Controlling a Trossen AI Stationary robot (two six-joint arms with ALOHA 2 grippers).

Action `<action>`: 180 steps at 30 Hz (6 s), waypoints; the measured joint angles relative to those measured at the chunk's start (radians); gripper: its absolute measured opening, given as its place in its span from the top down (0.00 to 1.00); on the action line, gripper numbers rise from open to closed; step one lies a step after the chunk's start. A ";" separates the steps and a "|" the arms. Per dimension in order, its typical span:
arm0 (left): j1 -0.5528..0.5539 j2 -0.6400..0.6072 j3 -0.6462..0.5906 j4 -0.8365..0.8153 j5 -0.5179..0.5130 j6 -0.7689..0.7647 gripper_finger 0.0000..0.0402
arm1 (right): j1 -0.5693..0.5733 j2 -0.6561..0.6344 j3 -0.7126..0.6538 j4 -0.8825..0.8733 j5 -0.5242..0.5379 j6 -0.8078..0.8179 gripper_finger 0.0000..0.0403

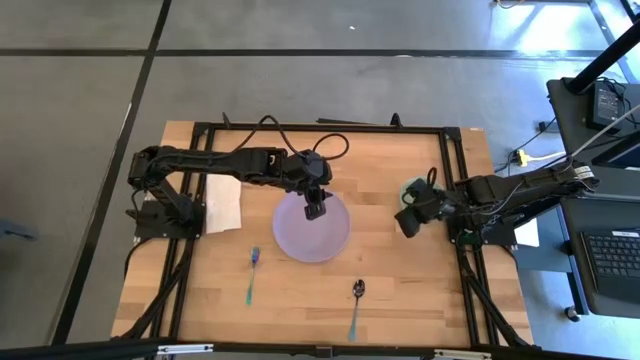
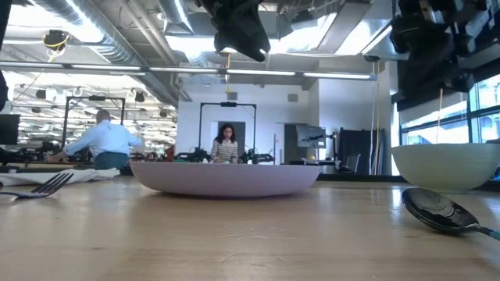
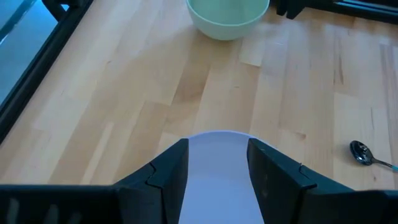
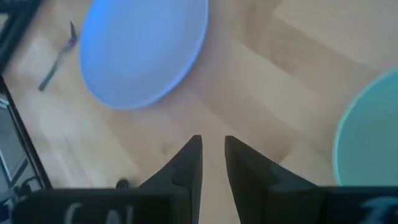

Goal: Set table place
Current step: Put the light green bowl on top of the purple plate

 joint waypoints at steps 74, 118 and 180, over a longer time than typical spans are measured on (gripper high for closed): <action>-0.007 0.001 -0.005 0.189 0.029 -0.156 0.61 | 0.064 0.370 0.606 0.016 0.040 -0.598 0.97; 0.052 -0.351 0.000 -0.870 -0.497 -0.421 0.61 | -0.057 1.082 0.827 0.156 -0.231 -0.539 0.96; 0.073 -0.351 -0.001 -0.870 -0.493 -0.402 0.61 | -0.074 1.414 1.382 -0.490 -0.173 -1.030 0.86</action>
